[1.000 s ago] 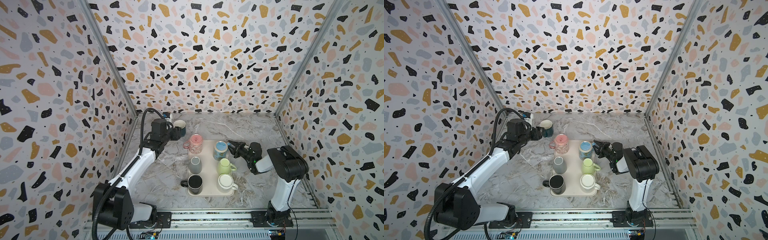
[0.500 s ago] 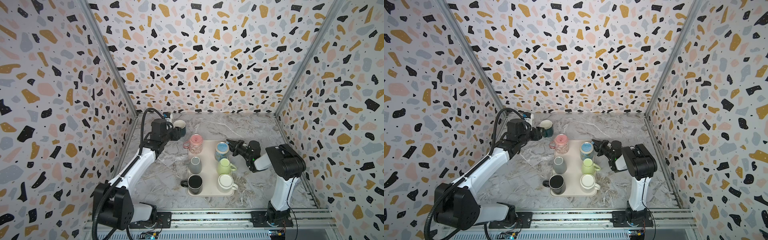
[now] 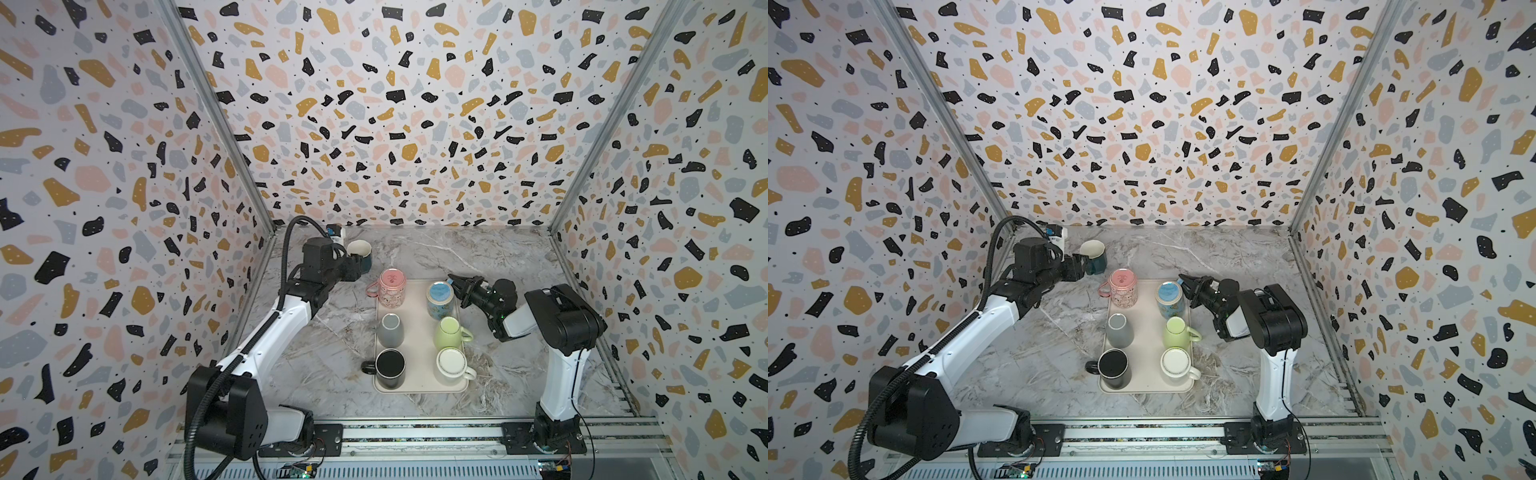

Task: Turn the mug right side up
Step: 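Lift and rotate the blue mug with the right gripper while the left gripper approaches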

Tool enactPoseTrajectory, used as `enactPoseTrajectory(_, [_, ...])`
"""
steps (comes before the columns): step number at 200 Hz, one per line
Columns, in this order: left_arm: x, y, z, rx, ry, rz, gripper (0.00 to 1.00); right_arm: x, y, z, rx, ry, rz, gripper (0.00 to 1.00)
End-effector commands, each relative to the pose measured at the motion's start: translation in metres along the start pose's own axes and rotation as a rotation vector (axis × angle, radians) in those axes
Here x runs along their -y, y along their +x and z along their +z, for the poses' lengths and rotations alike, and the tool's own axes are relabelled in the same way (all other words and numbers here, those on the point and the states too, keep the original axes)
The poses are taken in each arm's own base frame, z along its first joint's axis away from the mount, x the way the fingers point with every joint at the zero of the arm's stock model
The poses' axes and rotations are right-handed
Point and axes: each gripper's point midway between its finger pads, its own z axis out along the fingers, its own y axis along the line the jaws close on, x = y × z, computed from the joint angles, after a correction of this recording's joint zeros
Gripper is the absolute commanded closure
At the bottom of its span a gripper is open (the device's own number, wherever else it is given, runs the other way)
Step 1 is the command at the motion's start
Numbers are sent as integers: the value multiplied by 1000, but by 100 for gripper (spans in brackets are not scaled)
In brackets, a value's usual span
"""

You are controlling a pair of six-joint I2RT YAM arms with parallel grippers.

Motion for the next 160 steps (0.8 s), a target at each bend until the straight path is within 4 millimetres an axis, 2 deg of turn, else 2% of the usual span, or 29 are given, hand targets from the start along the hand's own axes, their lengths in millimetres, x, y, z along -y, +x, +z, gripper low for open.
enactPoseTrajectory(1, [3, -14, -6, 33, 7, 15, 40, -39, 17, 4, -43, -92, -183, 100])
enactPoseTrajectory(51, [4, -15, -8, 38, 12, 12, 40, -68, 37, 10, -99, -138, -332, 100])
enactPoseTrajectory(88, [5, -16, -8, 41, 20, 12, 40, -78, 49, 15, -126, -142, -434, 100])
enactPoseTrajectory(95, [5, -15, -8, 41, 20, 12, 40, -74, 47, 17, -124, -116, -438, 100])
enactPoseTrajectory(114, [5, -15, -8, 40, 20, 12, 39, -79, 54, 20, -141, -115, -492, 100])
enactPoseTrajectory(160, [7, -19, -8, 46, 30, 10, 39, -89, 74, 30, -203, -108, -656, 100])
